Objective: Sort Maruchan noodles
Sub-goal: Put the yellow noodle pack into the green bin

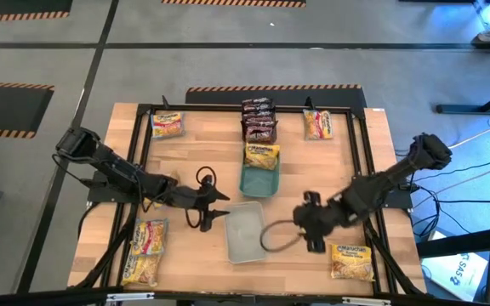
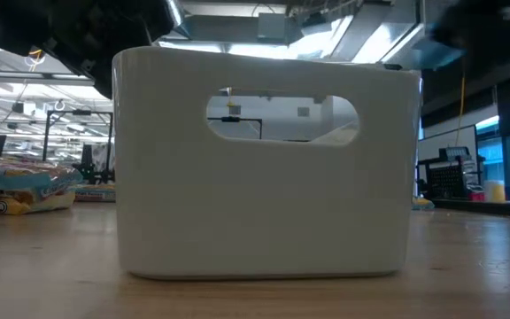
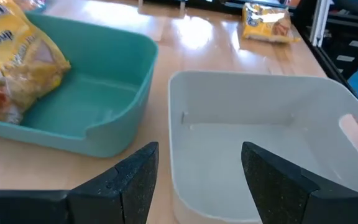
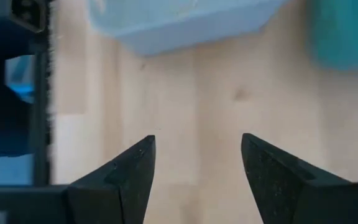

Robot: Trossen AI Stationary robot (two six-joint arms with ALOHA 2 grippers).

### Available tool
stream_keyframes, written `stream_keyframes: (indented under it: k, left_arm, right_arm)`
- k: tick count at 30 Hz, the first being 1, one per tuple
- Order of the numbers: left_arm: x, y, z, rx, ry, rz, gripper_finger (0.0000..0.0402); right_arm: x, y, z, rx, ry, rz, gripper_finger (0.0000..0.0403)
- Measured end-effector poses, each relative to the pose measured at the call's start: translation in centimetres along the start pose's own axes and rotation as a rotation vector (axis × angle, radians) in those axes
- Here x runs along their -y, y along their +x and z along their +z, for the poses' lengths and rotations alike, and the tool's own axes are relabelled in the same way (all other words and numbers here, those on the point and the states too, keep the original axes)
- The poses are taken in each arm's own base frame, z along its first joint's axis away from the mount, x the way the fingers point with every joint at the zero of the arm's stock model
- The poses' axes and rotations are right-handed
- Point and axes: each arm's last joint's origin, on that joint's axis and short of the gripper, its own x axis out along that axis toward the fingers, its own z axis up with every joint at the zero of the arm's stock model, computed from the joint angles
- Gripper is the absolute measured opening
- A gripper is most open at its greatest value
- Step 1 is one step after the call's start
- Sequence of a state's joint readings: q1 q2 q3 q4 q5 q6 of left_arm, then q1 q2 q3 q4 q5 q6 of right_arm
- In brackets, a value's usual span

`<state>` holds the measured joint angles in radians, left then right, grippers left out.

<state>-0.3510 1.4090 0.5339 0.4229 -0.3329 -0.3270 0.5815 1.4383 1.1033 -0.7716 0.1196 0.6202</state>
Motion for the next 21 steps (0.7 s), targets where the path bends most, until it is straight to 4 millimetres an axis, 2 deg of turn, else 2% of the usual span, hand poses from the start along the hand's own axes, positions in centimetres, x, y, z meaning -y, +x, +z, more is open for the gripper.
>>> stream_keyframes:
  k: [9, 17, 21]
  left_arm:
    - [0.1, 0.1, 0.0, 0.01, -0.014, -0.006, 0.0224]
    - [0.1, 0.1, 0.1, 0.021, -0.017, -0.002, 0.0224]
    - [0.1, 0.1, 0.1, 0.026, -0.017, 0.011, 0.0224]
  right_arm:
    - [-3.6, 1.2, -6.5, -0.139, 0.33, 0.014, 0.0223]
    - [-4.9, 1.7, -12.2, -0.338, 0.612, -0.034, 0.0223]
    - [-4.8, 2.1, -14.3, -0.443, 0.669, -0.063, 0.0223]
